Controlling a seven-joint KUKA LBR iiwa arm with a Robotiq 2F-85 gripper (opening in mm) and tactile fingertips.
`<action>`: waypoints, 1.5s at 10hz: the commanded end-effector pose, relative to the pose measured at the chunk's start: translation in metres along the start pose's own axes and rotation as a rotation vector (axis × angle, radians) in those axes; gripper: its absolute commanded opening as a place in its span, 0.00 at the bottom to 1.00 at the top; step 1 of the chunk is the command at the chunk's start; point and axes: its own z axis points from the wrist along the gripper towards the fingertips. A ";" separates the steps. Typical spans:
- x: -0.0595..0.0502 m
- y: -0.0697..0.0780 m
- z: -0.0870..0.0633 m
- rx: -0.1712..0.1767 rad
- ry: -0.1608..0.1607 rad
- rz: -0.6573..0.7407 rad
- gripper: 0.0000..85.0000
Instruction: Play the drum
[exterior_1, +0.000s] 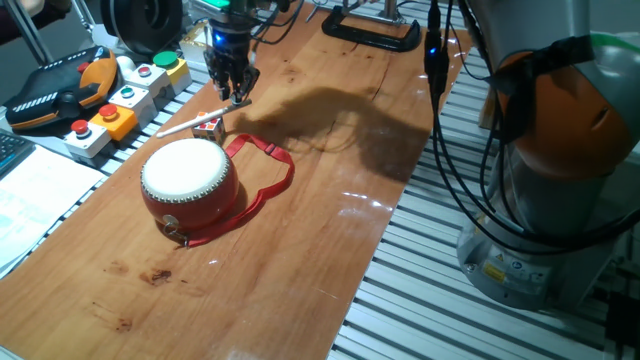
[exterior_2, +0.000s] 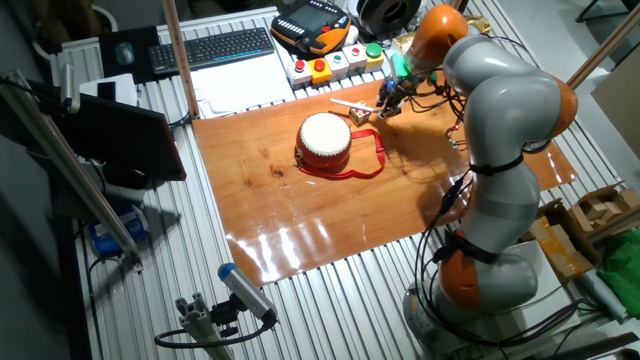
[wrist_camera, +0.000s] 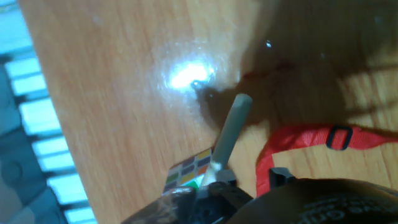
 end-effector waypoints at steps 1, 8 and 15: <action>0.000 0.000 0.000 -0.022 -0.002 0.083 0.53; -0.006 0.007 0.017 -0.015 0.012 0.080 0.59; -0.008 0.012 0.019 -0.032 -0.009 0.080 0.57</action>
